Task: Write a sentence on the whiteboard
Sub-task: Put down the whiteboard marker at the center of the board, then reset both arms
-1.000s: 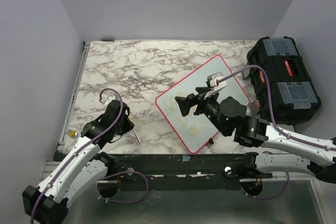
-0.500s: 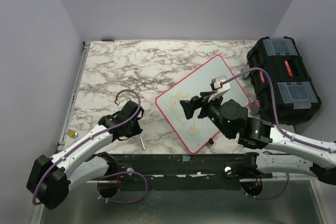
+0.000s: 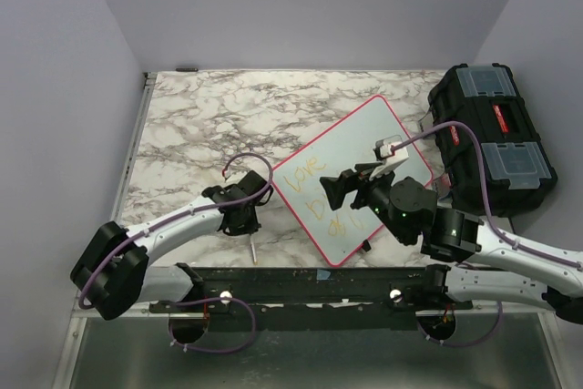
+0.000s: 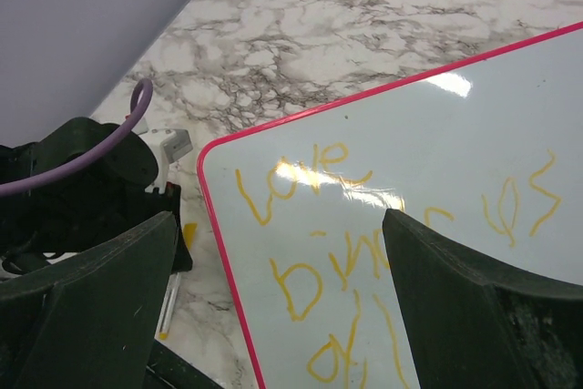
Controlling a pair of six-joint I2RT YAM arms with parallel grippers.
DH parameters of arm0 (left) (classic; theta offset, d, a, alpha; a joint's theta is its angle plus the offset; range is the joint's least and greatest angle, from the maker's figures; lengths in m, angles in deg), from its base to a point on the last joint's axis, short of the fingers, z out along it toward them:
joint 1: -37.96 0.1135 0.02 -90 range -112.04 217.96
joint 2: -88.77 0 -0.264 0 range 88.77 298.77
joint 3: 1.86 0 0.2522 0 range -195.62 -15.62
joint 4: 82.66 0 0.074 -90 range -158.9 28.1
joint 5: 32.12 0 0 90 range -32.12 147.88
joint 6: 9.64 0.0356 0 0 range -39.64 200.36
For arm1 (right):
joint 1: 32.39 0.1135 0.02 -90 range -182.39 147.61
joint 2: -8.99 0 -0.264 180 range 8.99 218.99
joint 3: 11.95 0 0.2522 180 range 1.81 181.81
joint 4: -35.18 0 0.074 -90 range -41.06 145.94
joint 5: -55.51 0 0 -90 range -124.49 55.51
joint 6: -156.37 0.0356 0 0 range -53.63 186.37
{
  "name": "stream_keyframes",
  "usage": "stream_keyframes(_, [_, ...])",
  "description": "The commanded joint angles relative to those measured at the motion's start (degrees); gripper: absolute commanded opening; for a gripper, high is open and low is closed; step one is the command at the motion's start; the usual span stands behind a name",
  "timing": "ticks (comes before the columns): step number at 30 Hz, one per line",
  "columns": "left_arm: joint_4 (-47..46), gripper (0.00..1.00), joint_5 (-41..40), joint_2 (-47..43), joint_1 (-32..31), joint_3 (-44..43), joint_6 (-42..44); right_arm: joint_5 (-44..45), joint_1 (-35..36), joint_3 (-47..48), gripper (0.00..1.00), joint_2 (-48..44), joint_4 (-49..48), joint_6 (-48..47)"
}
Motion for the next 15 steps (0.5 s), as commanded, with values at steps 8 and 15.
stream_keyframes(8, [1.9, 0.58, -3.7, -1.7, -1.7, -3.2, 0.1, 2.4, 0.2, -1.2, 0.96, -5.4, 4.4, 2.1])
stream_keyframes(15, [6.9, 0.72, -5.2, -8.1, -1.8, -6.9, 2.5, 1.7, 0.3, 0.2, 0.96, -7.1, 6.2, 2.5])
